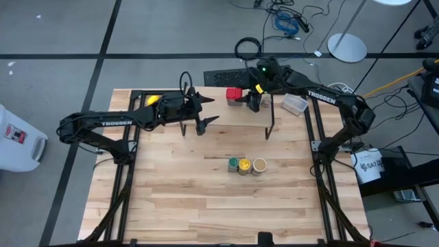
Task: Shelf spices
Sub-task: Put the red seasoning can on the shelf
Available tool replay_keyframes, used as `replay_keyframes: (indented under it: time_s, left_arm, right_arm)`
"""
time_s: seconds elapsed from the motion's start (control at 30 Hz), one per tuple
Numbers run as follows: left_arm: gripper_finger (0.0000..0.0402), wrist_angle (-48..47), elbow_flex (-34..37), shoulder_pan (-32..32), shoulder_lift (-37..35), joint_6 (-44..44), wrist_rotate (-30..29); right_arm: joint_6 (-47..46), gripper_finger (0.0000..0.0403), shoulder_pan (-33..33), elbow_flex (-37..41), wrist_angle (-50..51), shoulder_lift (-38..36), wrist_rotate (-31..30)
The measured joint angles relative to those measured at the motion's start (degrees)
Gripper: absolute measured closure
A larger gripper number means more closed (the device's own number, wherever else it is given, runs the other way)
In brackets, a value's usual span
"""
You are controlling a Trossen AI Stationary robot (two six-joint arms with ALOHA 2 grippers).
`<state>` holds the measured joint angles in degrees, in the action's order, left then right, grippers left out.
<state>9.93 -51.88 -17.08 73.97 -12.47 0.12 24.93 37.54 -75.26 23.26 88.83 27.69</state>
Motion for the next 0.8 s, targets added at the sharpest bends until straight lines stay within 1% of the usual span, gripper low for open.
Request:
replay_keyframes:
  time_s: [0.2, 0.8]
  left_arm:
    - [0.0056, 0.0, 0.0, 0.02, 0.0, -0.25, 0.0]
    - [0.0056, -0.02, 0.0, 0.02, 0.0, -0.42, 0.01]
  right_arm:
    - [1.31, 0.0195, 0.0, 0.0, 1.86, 0.05, -3.78]
    - [1.27, 0.0195, 0.0, 0.0, 4.05, 0.05, -3.92]
